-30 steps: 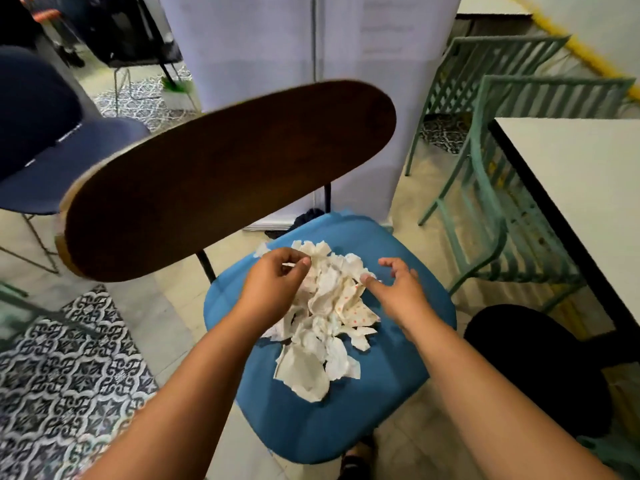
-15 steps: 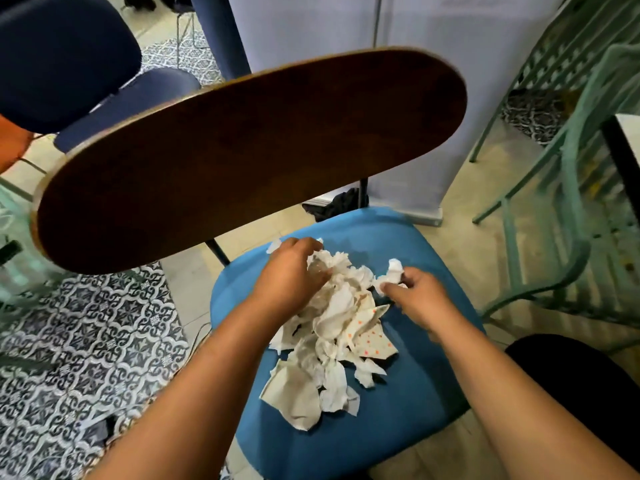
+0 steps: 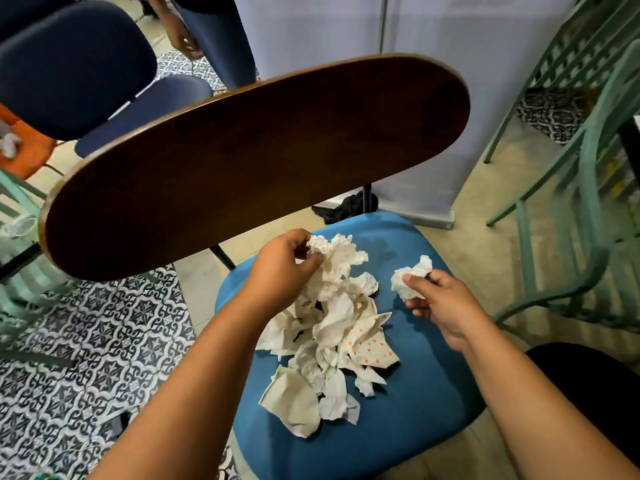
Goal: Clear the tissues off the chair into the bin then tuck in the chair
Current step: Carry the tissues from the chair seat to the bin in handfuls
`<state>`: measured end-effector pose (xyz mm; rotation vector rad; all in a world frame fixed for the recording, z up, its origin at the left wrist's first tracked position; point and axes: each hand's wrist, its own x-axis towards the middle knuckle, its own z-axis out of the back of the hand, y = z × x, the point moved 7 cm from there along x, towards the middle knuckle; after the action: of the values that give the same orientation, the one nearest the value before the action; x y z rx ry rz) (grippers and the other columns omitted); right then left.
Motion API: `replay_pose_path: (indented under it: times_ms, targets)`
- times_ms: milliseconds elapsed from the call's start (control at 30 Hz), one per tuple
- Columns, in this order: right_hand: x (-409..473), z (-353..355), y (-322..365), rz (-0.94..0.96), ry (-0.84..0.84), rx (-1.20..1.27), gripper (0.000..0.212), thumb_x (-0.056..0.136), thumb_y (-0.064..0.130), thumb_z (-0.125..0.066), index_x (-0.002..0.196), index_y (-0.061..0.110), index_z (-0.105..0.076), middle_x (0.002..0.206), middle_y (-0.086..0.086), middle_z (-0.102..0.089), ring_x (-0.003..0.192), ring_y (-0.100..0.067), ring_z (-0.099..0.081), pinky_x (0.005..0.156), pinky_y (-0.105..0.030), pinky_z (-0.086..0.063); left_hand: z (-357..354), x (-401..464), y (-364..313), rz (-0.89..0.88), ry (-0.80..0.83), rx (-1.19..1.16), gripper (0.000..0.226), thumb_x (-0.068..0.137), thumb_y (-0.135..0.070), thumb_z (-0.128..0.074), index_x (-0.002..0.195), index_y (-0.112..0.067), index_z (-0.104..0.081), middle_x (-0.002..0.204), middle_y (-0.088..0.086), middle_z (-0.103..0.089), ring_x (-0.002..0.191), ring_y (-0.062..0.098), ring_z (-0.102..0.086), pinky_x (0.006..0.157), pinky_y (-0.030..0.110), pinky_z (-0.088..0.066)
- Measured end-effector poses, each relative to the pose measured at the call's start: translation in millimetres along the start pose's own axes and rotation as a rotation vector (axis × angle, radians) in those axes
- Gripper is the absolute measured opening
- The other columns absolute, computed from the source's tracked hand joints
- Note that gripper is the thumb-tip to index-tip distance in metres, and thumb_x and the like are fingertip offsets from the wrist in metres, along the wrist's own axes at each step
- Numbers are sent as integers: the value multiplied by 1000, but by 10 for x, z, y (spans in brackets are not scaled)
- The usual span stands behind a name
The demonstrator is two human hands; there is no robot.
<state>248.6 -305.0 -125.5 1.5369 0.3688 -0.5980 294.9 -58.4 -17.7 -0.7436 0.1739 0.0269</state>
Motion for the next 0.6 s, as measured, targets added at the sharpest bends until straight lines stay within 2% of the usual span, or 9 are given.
replay_pose_path:
  times_ms: [167, 267, 467, 600]
  targets:
    - [-17, -38, 27, 16, 9, 58, 10, 86, 22, -67, 93, 15, -63, 91, -10, -65, 64, -16, -58, 57, -26, -44, 43, -11, -62, 12, -30, -59, 11, 89, -26, -66, 95, -17, -64, 87, 0, -68, 81, 18, -65, 68, 33, -51]
    - [-73, -49, 60, 34, 23, 75, 12, 86, 23, -67, 95, 16, -65, 94, -9, -67, 65, -16, -59, 57, -25, -45, 21, -38, -86, 26, -29, -93, 11, 89, -27, -66, 95, -18, -65, 86, 0, -68, 80, 18, -65, 70, 38, -54]
    - [-393, 72, 136, 102, -50, 50, 16, 87, 25, -67, 99, 15, -67, 93, -5, -71, 65, -14, -58, 59, -25, -44, -53, -138, -236, -12, 12, -178, 4, 89, -23, -66, 88, -21, -63, 80, -5, -65, 65, 7, -59, 55, 23, -42]
    - [-768, 194, 124, 149, -159, 47, 11, 87, 28, -66, 94, 21, -68, 86, 2, -72, 66, -12, -57, 59, -24, -41, -99, -257, -369, -65, 69, -222, 7, 88, -21, -67, 90, -15, -64, 84, 2, -69, 73, 17, -67, 62, 32, -55]
